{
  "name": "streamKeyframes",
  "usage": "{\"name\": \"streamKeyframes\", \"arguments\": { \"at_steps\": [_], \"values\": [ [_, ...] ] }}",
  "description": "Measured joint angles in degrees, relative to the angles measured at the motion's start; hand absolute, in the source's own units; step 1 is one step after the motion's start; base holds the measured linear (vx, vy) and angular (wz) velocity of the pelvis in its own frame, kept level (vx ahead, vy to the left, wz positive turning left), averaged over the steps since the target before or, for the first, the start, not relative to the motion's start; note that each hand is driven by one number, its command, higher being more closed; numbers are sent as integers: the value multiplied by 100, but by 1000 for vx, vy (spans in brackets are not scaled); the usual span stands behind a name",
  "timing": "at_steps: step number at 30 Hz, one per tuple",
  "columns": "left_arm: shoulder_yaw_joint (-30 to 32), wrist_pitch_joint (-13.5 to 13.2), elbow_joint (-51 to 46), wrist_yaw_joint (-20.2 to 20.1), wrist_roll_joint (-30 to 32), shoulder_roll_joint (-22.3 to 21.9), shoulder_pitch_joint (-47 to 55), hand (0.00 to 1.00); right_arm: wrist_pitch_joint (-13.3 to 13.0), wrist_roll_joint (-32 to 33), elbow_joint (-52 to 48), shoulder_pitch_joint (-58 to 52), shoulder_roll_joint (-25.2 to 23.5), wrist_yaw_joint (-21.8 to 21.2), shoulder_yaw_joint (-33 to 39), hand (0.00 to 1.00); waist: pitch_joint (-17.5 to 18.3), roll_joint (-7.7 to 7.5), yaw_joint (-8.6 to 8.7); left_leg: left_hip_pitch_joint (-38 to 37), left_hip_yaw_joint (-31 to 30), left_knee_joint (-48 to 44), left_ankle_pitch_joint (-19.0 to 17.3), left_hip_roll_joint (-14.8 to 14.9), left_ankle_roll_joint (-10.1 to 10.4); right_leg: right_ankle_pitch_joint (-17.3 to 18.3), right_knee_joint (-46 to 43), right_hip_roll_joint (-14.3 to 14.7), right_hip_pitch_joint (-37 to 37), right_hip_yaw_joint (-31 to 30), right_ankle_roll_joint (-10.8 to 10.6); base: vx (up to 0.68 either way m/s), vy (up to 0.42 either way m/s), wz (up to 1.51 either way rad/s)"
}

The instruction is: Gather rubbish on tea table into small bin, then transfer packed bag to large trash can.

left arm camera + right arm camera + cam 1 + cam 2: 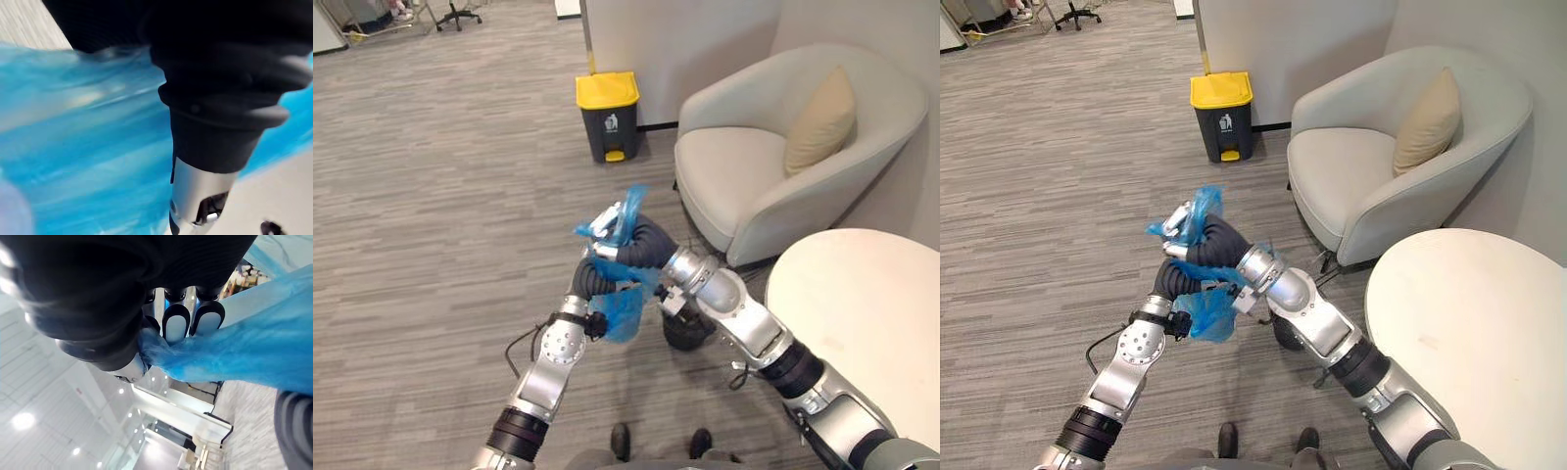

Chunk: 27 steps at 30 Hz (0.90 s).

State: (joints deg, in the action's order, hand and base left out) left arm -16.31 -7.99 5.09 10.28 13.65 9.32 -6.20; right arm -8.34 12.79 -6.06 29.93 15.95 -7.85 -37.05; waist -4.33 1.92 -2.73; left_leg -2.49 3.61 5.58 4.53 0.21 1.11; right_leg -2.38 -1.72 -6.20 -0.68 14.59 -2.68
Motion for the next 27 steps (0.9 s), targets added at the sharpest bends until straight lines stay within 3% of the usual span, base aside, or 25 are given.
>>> {"name": "streamKeyframes", "arguments": {
  "at_steps": [5, 12, 13, 27],
  "values": [
    [-328, -8, 286, -29, 4, -15, -81, 0, 24, -57, 325, 208, -76, 47, -70, 100, 147, -33, -98, 73, -24, 27, -8, 65, 2, -131, 231, 103, 58, -65, 57, -44, -5, -3],
    [-680, 30, 1013, -179, -2, -32, -177, 0, 268, -400, 1012, 629, -408, 262, -205, 100, 155, -42, -140, 70, -76, 26, 74, 262, 121, -236, 375, 289, 111, -44, 161, -40, -38, 0],
    [-680, 31, 1061, -192, -3, -28, -180, 100, 269, -403, 1072, 654, -457, 275, -242, 100, 157, -45, -140, 75, -87, 27, 80, 295, 131, -237, 405, 324, 136, -43, 166, -55, -54, 0],
    [-775, 124, 1353, -138, -270, -132, -400, 100, 436, -441, 1241, 1063, -661, 287, -634, 100, 166, -59, -157, 153, -200, 5, 205, 590, 326, -208, 531, 664, 150, 103, 243, -21, -41, 3]
  ]
}}
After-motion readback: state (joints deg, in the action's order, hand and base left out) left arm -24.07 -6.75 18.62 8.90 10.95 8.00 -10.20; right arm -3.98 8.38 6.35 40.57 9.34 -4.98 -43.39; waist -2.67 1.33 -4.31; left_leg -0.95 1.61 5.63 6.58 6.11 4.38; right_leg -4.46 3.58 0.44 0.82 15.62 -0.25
